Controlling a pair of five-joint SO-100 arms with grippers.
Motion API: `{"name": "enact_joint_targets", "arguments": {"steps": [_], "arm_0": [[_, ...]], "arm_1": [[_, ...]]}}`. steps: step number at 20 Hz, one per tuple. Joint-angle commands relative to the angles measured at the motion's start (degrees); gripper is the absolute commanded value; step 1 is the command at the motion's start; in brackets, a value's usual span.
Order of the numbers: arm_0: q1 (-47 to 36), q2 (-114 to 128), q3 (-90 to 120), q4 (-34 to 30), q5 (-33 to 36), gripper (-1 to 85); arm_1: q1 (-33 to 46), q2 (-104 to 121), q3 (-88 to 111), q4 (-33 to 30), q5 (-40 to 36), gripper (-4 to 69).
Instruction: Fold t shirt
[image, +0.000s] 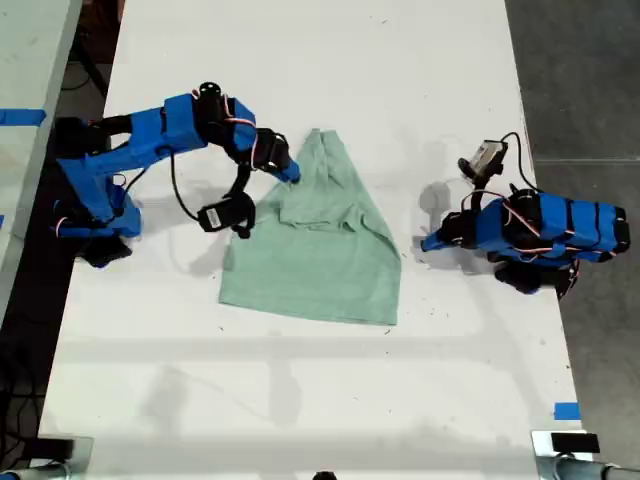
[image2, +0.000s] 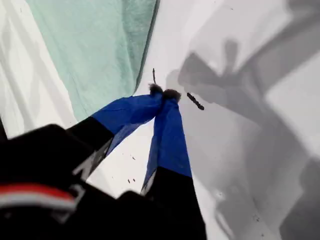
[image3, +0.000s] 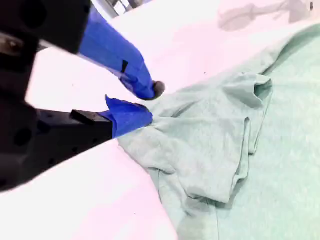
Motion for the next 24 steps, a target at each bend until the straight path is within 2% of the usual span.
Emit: {"name": "enact_joint_targets", "arguments": {"steps": [1,6,8,10,13,24], "arm_0": [[2.64,29.44,25.22,-11.87,-2.11,-0.2],[9.14,64.86,74.79,-33.4,-12.57,-0.2],[8.7,77.78,90.35,-36.91,-14.68,-0.2],[7.12,88.51,101.51,-36.65,-15.12,-0.2],[8.26,109.51,106.7,-26.02,-14.94,-0.2],[7.91,109.25,106.26,-24.7,-15.38,-0.2]], "arm_1": [[0.18,0.7,2.2,0.0,-1.05,-0.2],[0.26,0.7,2.2,0.0,-0.88,-0.2],[0.35,0.7,2.2,0.0,-0.7,-0.2],[0.44,0.7,2.29,0.0,-0.62,-0.2],[0.35,0.7,2.29,0.0,-0.53,-0.2],[0.53,0.7,2.29,0.18,-0.09,-0.2]]}}
